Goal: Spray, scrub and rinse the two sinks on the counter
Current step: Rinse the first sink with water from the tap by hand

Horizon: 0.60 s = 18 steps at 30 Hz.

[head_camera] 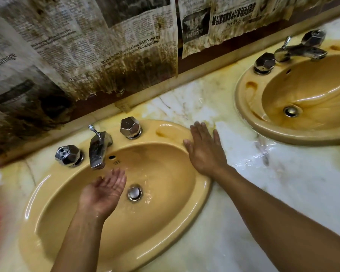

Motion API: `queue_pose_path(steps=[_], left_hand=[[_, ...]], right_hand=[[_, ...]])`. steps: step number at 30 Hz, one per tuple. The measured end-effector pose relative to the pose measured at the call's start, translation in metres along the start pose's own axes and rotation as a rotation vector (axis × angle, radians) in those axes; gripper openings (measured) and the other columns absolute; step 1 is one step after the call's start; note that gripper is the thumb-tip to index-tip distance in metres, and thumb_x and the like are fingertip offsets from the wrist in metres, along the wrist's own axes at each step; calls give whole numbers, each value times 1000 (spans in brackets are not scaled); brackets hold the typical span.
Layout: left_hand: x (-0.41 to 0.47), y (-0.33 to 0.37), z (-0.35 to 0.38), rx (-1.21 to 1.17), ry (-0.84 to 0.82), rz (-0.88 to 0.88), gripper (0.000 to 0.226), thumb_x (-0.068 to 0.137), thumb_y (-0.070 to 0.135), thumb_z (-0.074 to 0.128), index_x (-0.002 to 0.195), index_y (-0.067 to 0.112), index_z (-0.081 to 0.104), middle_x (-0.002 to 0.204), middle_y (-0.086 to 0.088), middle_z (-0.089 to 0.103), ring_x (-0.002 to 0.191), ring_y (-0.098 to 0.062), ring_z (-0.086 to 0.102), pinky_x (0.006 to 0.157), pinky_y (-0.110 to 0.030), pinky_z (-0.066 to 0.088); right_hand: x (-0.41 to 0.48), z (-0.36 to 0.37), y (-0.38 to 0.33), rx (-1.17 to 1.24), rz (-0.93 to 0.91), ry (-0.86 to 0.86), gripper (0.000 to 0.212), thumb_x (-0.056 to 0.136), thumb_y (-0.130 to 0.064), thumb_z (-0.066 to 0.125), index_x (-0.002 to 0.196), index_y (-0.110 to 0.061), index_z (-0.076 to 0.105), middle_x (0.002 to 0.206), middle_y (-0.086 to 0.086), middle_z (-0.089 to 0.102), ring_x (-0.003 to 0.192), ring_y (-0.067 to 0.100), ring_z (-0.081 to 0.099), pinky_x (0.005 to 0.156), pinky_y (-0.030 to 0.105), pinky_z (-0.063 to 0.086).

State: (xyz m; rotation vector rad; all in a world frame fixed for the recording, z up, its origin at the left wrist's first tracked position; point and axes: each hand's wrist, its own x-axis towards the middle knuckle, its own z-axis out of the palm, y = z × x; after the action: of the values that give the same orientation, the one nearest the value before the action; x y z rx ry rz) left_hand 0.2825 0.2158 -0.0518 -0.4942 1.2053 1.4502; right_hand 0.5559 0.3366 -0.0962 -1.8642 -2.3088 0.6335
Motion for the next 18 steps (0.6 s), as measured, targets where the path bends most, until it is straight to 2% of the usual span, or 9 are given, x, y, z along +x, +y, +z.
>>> queue_pose_path(steps=[4, 7, 8, 10, 13, 15, 18], left_hand=[[1, 8, 7, 48, 28, -32, 38, 112, 20, 31, 118, -1, 62, 116, -16, 71, 113, -32, 66, 97, -46, 50], [6, 9, 16, 6, 79, -51, 36, 111, 19, 31, 113, 3, 64, 106, -9, 68, 102, -24, 66, 83, -45, 51], [8, 8, 20, -19, 82, -58, 36, 110, 17, 31, 111, 3, 65, 106, -8, 67, 99, -24, 65, 83, -44, 51], [11, 0, 33, -55, 43, -72, 40, 110, 15, 30, 106, -2, 65, 113, -10, 69, 106, -29, 66, 93, -44, 49], [8, -23, 54, -106, -171, -143, 48, 109, 19, 28, 124, -10, 62, 127, -30, 67, 128, -44, 59, 114, -48, 41], [8, -33, 59, -99, -231, -160, 55, 110, 25, 24, 131, -12, 58, 135, -33, 61, 133, -47, 54, 118, -52, 36], [11, -35, 43, -95, -176, -155, 63, 112, 35, 18, 139, -11, 53, 137, -35, 59, 135, -48, 51, 115, -55, 36]], right_hand=[[41, -7, -2, -37, 52, -29, 64, 109, -52, 11, 165, -21, 9, 173, -1, -6, 158, 15, -13, 125, 53, -12], [28, -4, -3, -27, -2, -28, 62, 110, -46, 15, 165, -18, 11, 174, 0, -3, 159, 15, -11, 126, 50, -10], [19, -2, -1, -10, -24, -15, 61, 111, -44, 17, 165, -18, 12, 174, 0, -1, 159, 15, -9, 127, 49, -9], [3, 2, 1, 28, -46, 5, 61, 111, -43, 18, 165, -17, 10, 174, 0, 1, 159, 15, -7, 128, 46, -8], [-9, 7, 2, 48, -55, 25, 67, 106, -49, 10, 165, -18, 6, 173, -1, 3, 159, 16, -6, 128, 45, -6], [-10, 8, 3, 46, -58, 25, 72, 102, -52, 7, 165, -18, 6, 173, -1, 4, 159, 16, -5, 128, 46, -5], [-6, 8, 3, 44, -59, 48, 65, 107, -48, 14, 165, -18, 10, 173, -2, 8, 160, 16, -4, 128, 46, -4]])
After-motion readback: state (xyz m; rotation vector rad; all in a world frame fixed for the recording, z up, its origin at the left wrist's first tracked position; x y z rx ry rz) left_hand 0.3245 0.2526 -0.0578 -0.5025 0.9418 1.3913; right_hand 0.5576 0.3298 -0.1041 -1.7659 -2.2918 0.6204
